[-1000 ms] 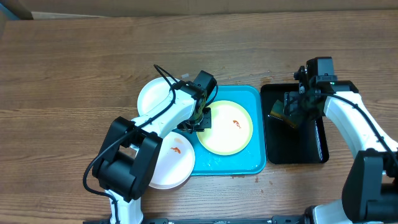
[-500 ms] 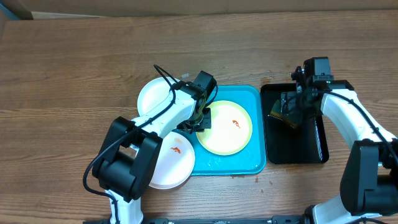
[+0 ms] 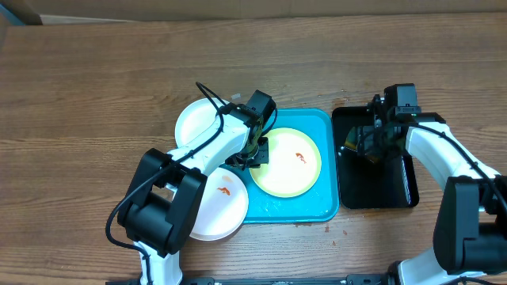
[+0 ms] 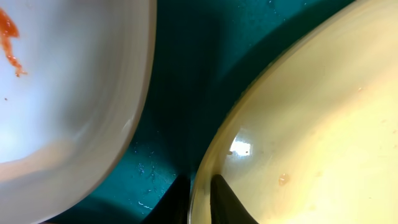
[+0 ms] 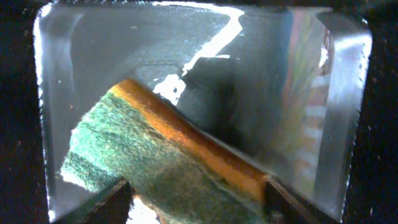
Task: Clean dirty plates on tray and stack at the side
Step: 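Reach the right gripper down into the black tray toward the sponge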
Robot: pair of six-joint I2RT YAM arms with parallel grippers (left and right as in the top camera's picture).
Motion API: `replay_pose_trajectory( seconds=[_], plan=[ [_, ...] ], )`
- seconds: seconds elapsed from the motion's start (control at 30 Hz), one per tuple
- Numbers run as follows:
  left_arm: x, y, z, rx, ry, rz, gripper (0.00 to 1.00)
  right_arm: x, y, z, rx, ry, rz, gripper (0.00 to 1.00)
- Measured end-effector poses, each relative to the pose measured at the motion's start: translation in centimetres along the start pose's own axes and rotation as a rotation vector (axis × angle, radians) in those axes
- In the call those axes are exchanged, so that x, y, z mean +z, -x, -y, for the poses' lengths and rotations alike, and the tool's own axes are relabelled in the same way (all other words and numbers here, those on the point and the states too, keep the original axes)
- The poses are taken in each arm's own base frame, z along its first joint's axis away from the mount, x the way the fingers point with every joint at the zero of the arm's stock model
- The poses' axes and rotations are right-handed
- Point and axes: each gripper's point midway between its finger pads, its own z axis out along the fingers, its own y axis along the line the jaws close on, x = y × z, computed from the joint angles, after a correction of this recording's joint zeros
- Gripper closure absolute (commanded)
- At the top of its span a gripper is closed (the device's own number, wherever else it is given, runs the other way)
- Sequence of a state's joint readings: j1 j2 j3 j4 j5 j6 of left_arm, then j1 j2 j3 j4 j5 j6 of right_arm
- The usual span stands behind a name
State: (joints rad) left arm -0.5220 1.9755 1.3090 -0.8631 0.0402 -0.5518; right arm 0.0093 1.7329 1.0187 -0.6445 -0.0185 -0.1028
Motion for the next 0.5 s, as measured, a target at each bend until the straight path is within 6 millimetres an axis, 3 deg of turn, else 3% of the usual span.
replay_pose_trajectory(
  seconds=[0.07, 0.3, 0.4, 0.5],
  plan=[
    [0.0, 0.0, 0.0, 0.000, 0.000, -0.001, 0.85, 0.0, -0.1, 0.0, -0.002, 0.000, -0.005, 0.48],
    [0.0, 0.0, 0.0, 0.000, 0.001, 0.000, 0.82, -0.1, -2.9, -0.1, 0.076, 0.002, -0.116, 0.50],
    [0.0, 0.0, -0.1, 0.000, 0.003, 0.000, 0.81, -0.3, -4.3, -0.2, 0.164, -0.005, -0.171, 0.48],
    [0.0, 0.0, -0.1, 0.000, 0.004, 0.001, 0.81, -0.6, -5.8, -0.3, 0.224, -0.013, -0.235, 0.39]
  ],
)
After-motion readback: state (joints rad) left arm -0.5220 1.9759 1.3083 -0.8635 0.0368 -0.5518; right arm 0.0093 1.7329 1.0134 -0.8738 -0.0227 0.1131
